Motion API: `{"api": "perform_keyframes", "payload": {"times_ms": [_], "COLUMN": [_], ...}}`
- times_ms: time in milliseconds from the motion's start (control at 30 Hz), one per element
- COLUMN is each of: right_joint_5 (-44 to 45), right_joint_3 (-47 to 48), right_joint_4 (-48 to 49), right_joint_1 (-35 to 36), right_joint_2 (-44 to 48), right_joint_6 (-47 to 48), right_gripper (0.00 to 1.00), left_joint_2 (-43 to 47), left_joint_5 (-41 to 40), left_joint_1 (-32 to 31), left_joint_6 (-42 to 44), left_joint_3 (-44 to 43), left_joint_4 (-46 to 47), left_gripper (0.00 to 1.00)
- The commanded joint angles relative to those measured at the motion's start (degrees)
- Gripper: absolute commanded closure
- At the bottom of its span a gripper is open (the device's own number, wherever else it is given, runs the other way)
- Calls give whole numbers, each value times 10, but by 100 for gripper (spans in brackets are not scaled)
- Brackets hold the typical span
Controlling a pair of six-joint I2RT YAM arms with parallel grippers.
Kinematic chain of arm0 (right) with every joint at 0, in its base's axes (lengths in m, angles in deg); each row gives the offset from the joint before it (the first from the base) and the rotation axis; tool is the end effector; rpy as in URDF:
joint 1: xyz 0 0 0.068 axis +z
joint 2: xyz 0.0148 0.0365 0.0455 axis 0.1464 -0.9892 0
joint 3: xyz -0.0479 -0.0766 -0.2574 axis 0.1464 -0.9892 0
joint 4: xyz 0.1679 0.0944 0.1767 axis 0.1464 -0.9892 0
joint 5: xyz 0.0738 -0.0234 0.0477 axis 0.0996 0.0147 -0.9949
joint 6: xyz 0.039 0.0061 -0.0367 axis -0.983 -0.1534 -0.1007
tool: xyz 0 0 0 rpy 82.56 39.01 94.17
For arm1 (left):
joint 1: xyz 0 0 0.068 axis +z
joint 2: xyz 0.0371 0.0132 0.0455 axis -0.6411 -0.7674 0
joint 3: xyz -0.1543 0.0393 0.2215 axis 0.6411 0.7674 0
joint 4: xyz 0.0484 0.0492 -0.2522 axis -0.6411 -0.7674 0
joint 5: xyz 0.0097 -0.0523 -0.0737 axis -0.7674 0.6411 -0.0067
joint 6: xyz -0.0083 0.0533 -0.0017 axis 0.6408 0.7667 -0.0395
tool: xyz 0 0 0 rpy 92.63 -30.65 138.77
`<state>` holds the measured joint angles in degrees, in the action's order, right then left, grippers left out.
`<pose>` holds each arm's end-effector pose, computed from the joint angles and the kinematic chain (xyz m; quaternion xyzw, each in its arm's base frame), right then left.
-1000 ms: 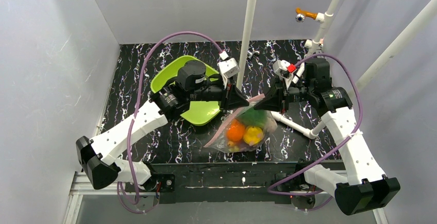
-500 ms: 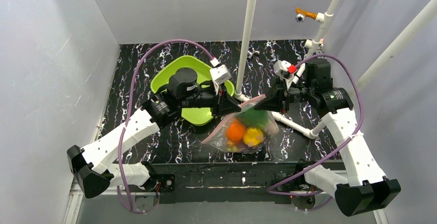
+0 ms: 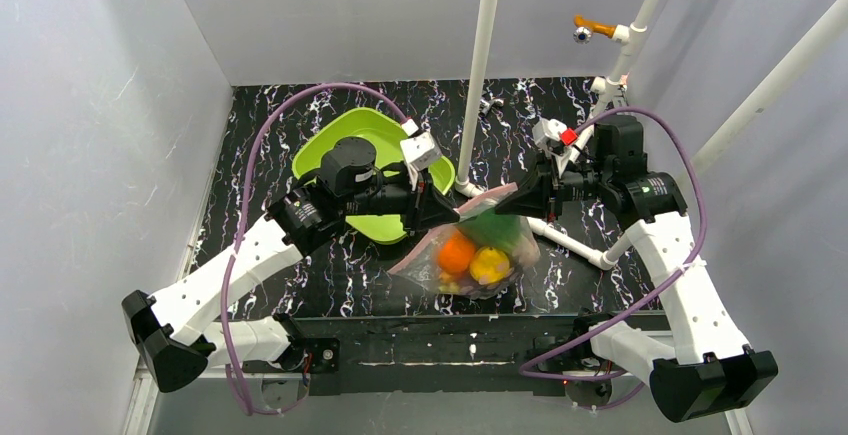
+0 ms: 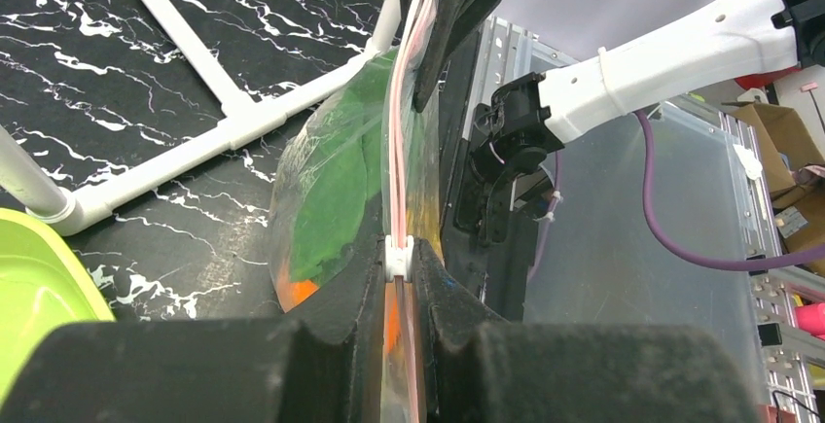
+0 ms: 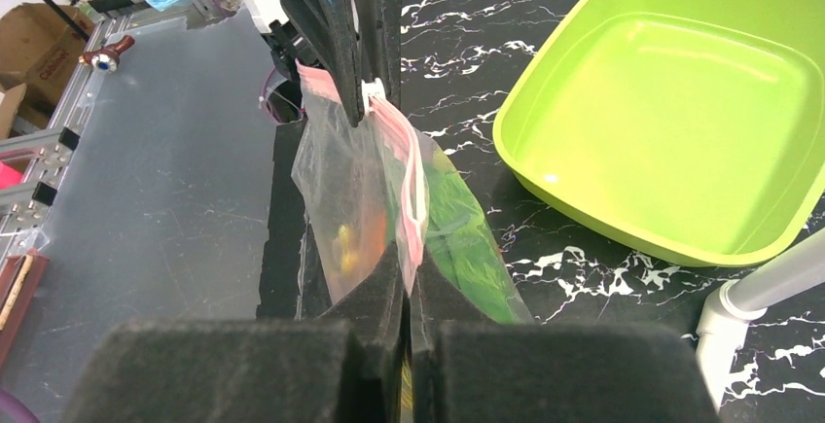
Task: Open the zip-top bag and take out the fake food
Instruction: Unzip the zipper food storage bag at the center of the board.
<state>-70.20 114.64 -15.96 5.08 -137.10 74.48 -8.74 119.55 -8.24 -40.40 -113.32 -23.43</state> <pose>0.1805 0.0779 0.3902 -0.4912 0.5900 0.4705 0.4350 0.1579 -0.2042 0.4077 0.4106 0.6277 -0.4838 0.4509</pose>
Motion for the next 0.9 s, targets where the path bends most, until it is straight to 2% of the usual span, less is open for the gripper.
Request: {"api": "perform_keyframes", "payload": {"times_ms": [0,867], "right_joint_5": [-5,-17], "right_joint_3": [1,-10], "right_joint_4": [-2,-6], "right_joint_1": [-14,-25], "right_joint_2": [15,16], "right_joint_6": [17,32], "right_gripper": [99,99], "left_joint_2": [40,91], "left_joint_5": [-8,-20], "left_joint_1": [9,9], "left_joint_6": [12,14], "left_joint_3": [10,70], "left_joint_4": [-25,-35], "left_gripper": [100,100]}}
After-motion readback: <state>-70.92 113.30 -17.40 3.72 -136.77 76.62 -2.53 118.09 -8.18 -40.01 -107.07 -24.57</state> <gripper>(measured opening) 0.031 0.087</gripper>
